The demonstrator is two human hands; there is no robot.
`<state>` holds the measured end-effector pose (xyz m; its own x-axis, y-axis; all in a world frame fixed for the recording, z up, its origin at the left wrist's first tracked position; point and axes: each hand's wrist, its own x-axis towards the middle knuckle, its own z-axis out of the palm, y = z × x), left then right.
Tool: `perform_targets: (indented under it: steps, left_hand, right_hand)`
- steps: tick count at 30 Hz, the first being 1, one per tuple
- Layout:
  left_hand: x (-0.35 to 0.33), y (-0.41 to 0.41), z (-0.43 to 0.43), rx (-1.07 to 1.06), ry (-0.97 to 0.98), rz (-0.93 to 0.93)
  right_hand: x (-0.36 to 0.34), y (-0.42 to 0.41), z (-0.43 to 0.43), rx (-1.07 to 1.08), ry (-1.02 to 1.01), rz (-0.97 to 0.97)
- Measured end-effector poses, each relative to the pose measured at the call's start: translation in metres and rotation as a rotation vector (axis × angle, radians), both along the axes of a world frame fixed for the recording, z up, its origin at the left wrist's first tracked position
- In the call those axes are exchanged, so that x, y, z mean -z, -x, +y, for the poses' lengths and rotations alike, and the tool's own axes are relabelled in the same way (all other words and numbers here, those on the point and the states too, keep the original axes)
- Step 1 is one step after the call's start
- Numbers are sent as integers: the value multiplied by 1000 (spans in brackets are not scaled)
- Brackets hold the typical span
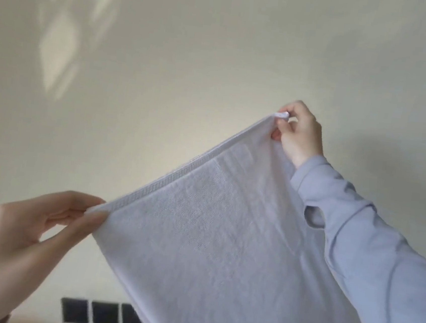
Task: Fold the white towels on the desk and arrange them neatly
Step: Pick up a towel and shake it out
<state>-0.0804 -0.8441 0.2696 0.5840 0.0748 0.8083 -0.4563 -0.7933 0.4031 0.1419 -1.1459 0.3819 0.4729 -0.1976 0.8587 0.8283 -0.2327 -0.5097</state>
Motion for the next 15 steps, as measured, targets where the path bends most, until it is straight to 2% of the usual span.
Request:
perform_targets:
  steps: [2, 4, 7, 9, 11, 14, 15]
  left_hand:
    - [35, 22, 0, -65, 43, 101]
    - [83, 46, 16, -162, 177, 193]
    - [131, 63, 18, -180, 346, 318]
    - [188, 86, 36, -237, 450, 463]
    - [254, 104, 58, -339, 458, 653]
    - [356, 131, 95, -468, 601, 954]
    - [383, 138, 110, -519, 652, 1001]
  right_hand:
    - [25, -9, 41, -35, 119, 34]
    - [74, -18, 101, -127, 240, 86]
    - [144, -23, 142, -175, 260, 142]
    - [224, -18, 191, -210, 355, 206]
    - [310, -5, 242, -261, 466, 307]
    - [438, 22, 316, -383, 564, 582]
    - [470, 29, 339, -408, 605, 666]
